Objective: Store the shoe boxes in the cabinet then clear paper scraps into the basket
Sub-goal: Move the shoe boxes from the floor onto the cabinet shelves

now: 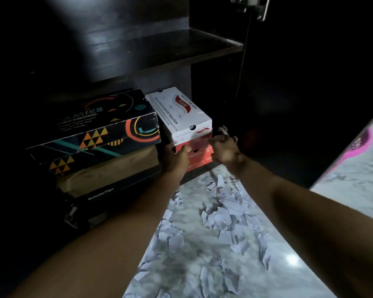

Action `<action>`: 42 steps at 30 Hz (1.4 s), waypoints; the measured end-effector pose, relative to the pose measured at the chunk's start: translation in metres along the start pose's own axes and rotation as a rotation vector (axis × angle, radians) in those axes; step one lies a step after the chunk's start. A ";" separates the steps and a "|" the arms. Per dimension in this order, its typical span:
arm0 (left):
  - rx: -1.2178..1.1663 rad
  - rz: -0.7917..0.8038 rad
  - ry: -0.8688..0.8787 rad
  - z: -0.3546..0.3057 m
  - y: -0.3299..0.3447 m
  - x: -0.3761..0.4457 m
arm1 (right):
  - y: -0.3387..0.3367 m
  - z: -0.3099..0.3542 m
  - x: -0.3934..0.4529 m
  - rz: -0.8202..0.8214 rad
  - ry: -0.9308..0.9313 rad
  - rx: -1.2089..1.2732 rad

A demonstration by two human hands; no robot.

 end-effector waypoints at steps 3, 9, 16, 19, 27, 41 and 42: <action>0.033 0.053 0.010 -0.011 0.002 -0.044 | -0.033 0.000 -0.050 0.049 -0.019 -0.077; 0.149 0.338 0.124 -0.021 0.044 -0.116 | -0.121 0.015 -0.170 0.125 0.028 -0.178; 0.330 0.707 0.225 -0.037 0.138 -0.223 | -0.260 0.008 -0.292 -0.109 0.066 -0.248; 0.388 0.853 0.259 -0.041 0.196 -0.278 | -0.319 0.005 -0.346 -0.352 0.029 -0.255; 0.477 1.186 0.331 -0.044 0.319 -0.427 | -0.465 -0.020 -0.465 -1.147 -0.043 -0.362; 0.535 1.189 0.291 -0.004 0.428 -0.499 | -0.544 -0.081 -0.511 -1.464 0.378 -0.048; 0.514 1.166 0.271 -0.003 0.427 -0.493 | -0.541 -0.081 -0.510 -1.462 0.356 -0.037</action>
Point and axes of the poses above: each hand's wrist, its own x-axis towards the middle knuckle, its own y-axis out of the palm, z = x × y, the point moved 1 cm from there along x, towards the middle knuckle, and after that the axes turned 10 degrees about x, right-handed, at the moved point
